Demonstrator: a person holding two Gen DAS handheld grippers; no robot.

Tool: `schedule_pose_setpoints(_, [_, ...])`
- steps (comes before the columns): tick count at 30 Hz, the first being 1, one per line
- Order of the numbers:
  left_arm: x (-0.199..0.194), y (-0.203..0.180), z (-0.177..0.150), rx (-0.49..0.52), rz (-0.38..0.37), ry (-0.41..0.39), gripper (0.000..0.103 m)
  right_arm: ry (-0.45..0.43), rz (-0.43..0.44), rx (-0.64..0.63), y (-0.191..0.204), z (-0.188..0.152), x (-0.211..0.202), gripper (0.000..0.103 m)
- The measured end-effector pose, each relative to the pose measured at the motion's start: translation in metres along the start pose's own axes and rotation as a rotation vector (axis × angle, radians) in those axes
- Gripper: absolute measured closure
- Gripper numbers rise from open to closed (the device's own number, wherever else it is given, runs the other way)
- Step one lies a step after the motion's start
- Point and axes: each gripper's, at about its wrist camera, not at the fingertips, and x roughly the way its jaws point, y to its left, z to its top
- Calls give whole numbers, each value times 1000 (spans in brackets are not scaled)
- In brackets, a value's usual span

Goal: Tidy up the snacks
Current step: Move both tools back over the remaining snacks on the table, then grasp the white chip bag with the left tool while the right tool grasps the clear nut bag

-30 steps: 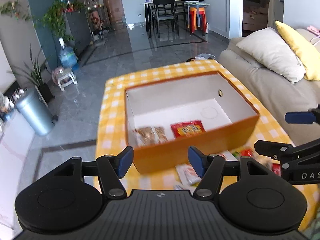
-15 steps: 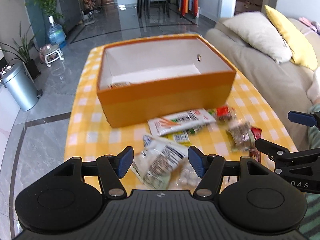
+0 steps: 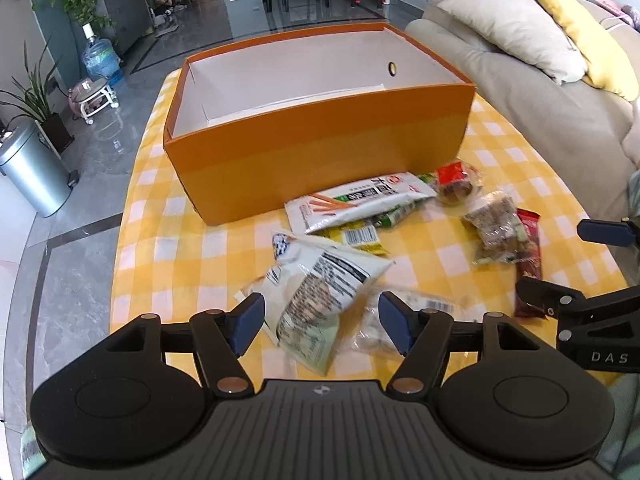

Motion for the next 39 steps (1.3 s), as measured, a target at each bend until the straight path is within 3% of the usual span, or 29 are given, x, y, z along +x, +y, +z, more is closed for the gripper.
schedule_pose_setpoints(9, [32, -3, 9, 119, 33, 51, 24, 8, -20, 43, -12, 12, 30, 22])
schedule_pose_setpoints(22, [51, -19, 11, 237, 35, 48, 21, 83, -7, 47, -11, 17, 77, 30])
schedule_pose_setpoints(29, [66, -24, 9, 293, 79, 85, 21, 102, 2, 45, -11, 11, 85, 42])
schedule_pose_setpoints(32, [67, -23, 9, 276, 84, 86, 23, 97, -1, 36, -12, 11, 87, 47])
schedule_pose_setpoints(39, [68, -25, 7, 270, 105, 81, 41, 94, -12, -9, -7, 9, 86, 49])
